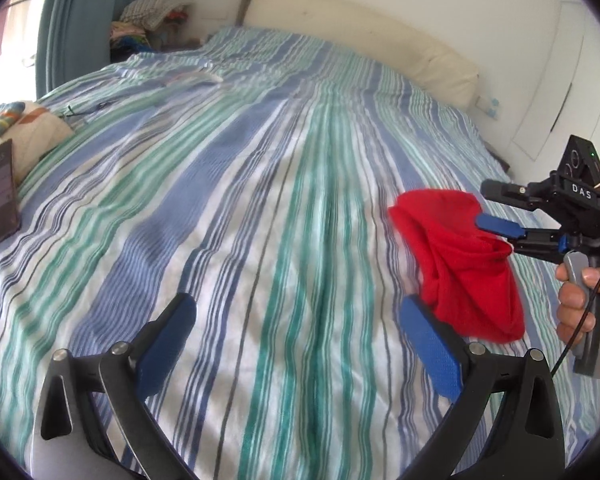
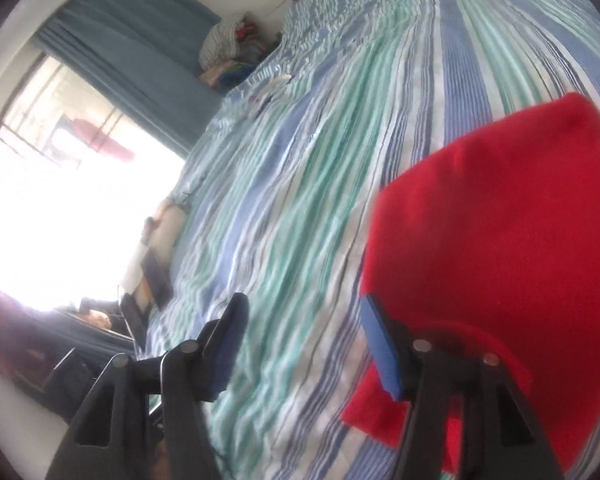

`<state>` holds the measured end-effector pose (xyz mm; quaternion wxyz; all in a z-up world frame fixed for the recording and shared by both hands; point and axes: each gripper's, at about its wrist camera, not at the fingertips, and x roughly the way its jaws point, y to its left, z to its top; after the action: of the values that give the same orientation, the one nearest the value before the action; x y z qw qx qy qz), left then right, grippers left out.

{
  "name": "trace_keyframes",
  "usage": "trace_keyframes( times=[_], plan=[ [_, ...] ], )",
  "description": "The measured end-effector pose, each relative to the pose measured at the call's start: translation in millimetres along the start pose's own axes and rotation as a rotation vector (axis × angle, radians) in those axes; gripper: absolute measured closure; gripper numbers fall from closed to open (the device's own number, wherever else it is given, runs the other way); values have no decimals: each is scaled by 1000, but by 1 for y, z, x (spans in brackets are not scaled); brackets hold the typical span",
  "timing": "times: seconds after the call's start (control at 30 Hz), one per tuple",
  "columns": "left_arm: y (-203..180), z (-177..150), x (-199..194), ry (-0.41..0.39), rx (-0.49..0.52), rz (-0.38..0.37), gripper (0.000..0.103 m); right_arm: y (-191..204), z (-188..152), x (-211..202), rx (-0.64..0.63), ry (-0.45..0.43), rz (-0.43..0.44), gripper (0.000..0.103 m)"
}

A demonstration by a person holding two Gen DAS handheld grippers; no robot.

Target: Fold small clothes

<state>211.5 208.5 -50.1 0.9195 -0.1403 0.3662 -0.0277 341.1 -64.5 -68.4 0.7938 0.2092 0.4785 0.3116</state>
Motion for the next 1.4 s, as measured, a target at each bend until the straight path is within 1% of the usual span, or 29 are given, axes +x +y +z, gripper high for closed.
trace_keyframes(
  times=[0.07,0.1,0.17,0.2,0.23,0.27,0.33,0.37,0.4,0.47,0.5,0.53,0.57,0.6,0.63,0.67,0.7,0.73,0.8,0.83,0.93,1.0,1.07,1.17,1.23,1.27,1.3,1.33,1.4],
  plan=[
    [1,2,0,-2,-12,-8,1,-3,-1,-31,0,-81,-16,45],
    [0,2,0,0,-17,-12,1,-4,-1,-41,-11,-102,-69,45],
    [-2,2,2,7,-19,-20,1,-11,-6,-47,-63,-100,-223,46],
    [-3,0,3,10,-16,-20,1,-16,-12,-42,-76,-78,-270,55],
    [-5,-1,4,11,-10,-16,1,-23,-17,-35,-81,-39,-282,62],
    [-6,-2,5,13,-2,-9,1,-27,-26,-23,-89,5,-269,75],
    [-6,-4,6,20,13,10,1,-21,-53,8,-161,113,-250,77],
    [-6,-5,8,23,16,17,1,-11,-69,22,-234,159,-271,76],
    [-6,-6,9,28,18,21,1,1,-82,31,-317,179,-306,76],
    [-7,-6,11,37,18,22,1,17,-96,29,-431,146,-376,76],
    [-8,-6,11,41,21,22,1,20,-97,20,-432,123,-380,76],
    [-10,-6,12,43,26,23,1,21,-97,7,-416,88,-370,75],
    [-14,-5,12,45,36,24,1,21,-97,-9,-402,38,-363,70],
    [-17,-6,13,46,47,26,1,23,-97,-23,-398,-12,-371,61],
    [-21,-6,13,46,60,29,1,24,-97,-34,-401,-57,-392,56],
    [-25,-7,14,47,75,35,1,22,-100,-41,-401,-93,-421,47],
    [-29,-8,15,50,92,43,1,16,-103,-43,-391,-108,-446,36],
    [-32,-9,16,52,109,52,1,9,-104,-36,-366,-83,-455,33],
    [-37,-12,17,51,142,75,1,-14,-108,-18,-308,20,-432,32],
    [-39,-14,18,50,159,87,1,-18,-113,-16,-309,19,-431,32],
    [-42,-18,20,50,199,122,1,-11,-122,-32,-341,-71,-418,32],
    [-44,-19,22,57,209,128,1,-5,-126,-47,-337,-108,-405,30],
    [-46,-20,23,60,217,131,1,0,-131,-63,-353,-138,-417,27],
    [-52,-25,28,70,253,158,1,0,-139,-79,-360,-157,-455,22],
    [-55,-29,31,81,280,163,1,-11,-145,-87,-335,-148,-467,22],
    [-56,-30,32,91,281,145,1,-18,-149,-90,-316,-142,-470,22],
    [-56,-31,32,109,263,98,1,-25,-152,-93,-294,-136,-473,22],
    [-55,-32,32,136,223,14,1,-32,-154,-97,-274,-135,-474,22],
    [-55,-30,34,209,124,-209,1,-47,-156,-108,-230,-141,-471,22]
  ],
)
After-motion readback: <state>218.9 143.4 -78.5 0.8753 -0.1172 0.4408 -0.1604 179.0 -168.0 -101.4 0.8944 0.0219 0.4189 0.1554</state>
